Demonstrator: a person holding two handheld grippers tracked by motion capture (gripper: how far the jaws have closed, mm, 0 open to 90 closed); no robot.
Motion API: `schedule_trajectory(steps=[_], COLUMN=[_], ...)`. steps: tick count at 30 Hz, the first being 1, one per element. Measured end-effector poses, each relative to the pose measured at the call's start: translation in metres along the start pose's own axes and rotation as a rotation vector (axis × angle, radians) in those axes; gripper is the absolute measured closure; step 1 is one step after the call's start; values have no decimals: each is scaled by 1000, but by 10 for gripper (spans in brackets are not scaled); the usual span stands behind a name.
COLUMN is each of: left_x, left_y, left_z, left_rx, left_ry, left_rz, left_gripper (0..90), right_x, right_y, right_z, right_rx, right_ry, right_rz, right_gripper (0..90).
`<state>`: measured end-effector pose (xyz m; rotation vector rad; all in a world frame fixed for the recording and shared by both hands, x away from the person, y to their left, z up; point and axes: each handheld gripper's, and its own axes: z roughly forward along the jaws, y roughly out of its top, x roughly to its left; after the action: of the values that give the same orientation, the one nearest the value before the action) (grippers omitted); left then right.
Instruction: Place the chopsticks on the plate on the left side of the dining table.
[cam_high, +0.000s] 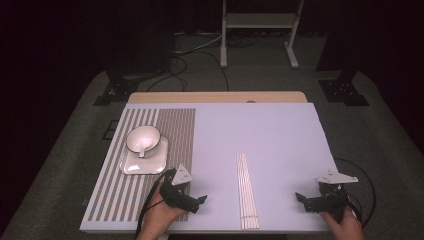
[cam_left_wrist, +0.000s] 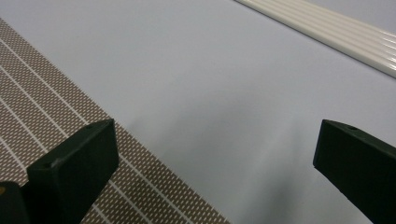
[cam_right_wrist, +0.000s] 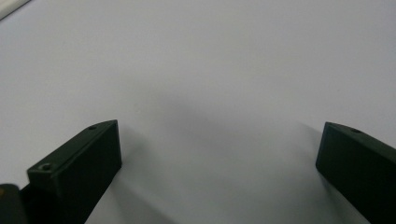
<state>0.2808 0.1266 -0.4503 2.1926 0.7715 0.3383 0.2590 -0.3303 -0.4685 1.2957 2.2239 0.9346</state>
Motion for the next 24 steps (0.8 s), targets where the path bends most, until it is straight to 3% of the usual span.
schedule_trajectory(steps=[24], left_x=[-5], left_y=[33], left_z=[18], left_rx=[-28], left_ry=[-34], left_rz=[-10], left_gripper=[0], right_x=[0], right_y=[0], right_z=[0], right_rx=[0], right_ry=[0], right_rz=[0], right_gripper=[0])
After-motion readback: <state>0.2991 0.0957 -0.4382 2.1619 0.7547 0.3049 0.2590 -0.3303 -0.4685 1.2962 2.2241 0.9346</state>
